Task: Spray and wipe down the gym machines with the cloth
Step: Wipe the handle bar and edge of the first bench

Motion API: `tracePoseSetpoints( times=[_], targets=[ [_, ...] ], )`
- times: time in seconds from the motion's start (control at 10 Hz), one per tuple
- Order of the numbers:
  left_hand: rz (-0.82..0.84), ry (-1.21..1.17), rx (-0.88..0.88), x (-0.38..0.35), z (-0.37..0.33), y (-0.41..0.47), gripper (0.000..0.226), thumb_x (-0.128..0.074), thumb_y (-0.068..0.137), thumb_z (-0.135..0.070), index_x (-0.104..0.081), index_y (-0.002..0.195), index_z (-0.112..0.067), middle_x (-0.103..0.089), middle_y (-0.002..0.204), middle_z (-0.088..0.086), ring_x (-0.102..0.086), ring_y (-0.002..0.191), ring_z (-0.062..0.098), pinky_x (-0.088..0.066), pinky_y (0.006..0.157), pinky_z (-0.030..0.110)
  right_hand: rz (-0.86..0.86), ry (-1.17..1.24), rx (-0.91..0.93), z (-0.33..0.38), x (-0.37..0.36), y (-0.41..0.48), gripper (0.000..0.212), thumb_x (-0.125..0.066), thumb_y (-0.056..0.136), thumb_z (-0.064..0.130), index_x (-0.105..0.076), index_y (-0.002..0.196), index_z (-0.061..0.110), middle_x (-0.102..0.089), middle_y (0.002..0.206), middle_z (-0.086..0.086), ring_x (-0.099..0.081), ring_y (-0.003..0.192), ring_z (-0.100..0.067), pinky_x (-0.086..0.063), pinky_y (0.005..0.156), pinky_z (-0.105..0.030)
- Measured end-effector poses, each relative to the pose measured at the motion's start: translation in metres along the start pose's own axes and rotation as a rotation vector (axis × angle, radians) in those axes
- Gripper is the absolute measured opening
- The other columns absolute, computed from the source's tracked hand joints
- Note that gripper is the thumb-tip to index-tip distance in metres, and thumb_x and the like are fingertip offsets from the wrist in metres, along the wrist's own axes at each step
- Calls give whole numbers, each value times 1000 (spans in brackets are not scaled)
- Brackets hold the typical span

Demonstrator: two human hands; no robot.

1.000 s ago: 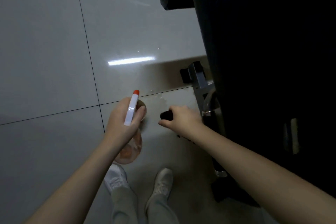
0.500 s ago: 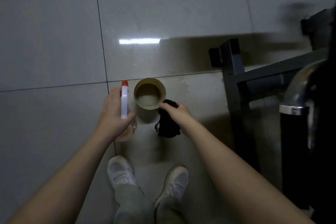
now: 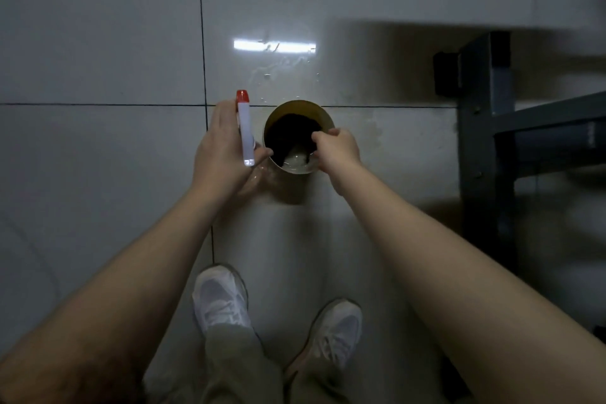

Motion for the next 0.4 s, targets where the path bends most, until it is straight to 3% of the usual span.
tracePoseSetpoints(
  times=[0.1,0.2,0.3,0.4],
  targets=[
    [-22,-12,6,-7,2,0,75,-82,72,-29,-39,129,-6,-48,121,13,-52,101,29,-49,79,41,52,13,11,-8,-3,3,24,-53,86,21,-50,110,16,-64,107,-13,-64,87,-26,-53,87,-43],
    [-26,-24,6,-11,7,-2,71,-82,73,-25,-40,128,-6,-49,116,13,-53,93,27,-49,75,40,103,-15,15,-10,-3,1,15,-52,90,19,-51,104,17,-64,104,-11,-61,71,-19,-51,70,-33],
    [37,-3,4,-18,16,-5,67,-78,76,-25,-40,127,-7,-48,114,12,-54,90,27,-48,72,36,167,-39,15,-11,-3,-2,3,-50,92,17,-52,90,18,-61,95,-8,-57,64,-16,-41,56,-23],
    [165,19,23,-22,25,-9,70,-75,78,-33,-37,132,-11,-47,113,4,-52,94,23,-48,77,38,189,-72,44,-3,0,-8,16,-50,93,17,-48,77,22,-61,94,-7,-56,61,-15,-40,55,-22]
  ],
)
Point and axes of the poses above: each hand's wrist, its own y-axis towards the middle knuckle, its own x-axis out of the back of the hand, z = x × y, the point moved 5 cm from there along y, towards the middle knuckle
